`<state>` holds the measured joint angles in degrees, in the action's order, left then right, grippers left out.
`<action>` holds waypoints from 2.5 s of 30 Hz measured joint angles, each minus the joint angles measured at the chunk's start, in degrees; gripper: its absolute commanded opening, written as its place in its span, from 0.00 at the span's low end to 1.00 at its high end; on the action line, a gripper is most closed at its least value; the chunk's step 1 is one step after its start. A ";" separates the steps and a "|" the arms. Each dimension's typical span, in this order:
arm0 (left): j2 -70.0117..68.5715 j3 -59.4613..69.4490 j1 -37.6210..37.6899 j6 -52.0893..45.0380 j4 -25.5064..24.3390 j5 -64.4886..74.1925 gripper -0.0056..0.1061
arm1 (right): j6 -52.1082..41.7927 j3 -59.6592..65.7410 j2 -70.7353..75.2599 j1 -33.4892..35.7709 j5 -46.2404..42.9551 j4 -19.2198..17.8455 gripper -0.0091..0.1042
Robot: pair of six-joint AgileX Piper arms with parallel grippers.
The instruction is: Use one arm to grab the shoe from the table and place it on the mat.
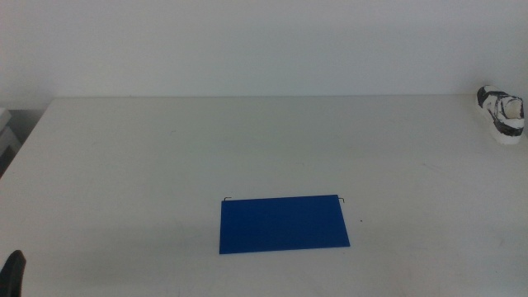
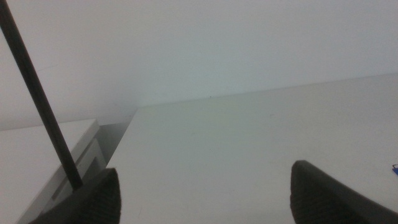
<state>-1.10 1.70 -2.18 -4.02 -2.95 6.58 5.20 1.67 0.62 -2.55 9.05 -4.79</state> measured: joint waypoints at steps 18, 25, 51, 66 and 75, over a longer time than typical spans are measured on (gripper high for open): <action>0.00 0.00 0.00 0.00 0.00 0.00 0.89 | 2.20 -39.41 -36.75 0.00 20.30 3.22 0.89; 0.00 0.00 0.00 0.00 0.00 0.00 0.89 | 2.71 -62.58 -57.04 0.00 33.03 2.95 0.89; 0.00 0.00 0.00 0.00 0.00 0.00 0.89 | -4.49 -115.18 -112.14 -7.96 47.44 4.41 0.89; 0.00 0.00 0.00 0.00 0.00 0.00 0.89 | -5.20 -135.32 -132.77 -10.40 44.77 2.55 0.89; 0.00 0.00 0.00 0.00 0.00 0.00 0.89 | -5.20 -135.33 -138.82 -10.40 40.42 1.22 0.89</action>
<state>-1.10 1.70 -2.18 -4.02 -2.95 6.58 0.00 -133.66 -138.20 -12.95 49.48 -3.57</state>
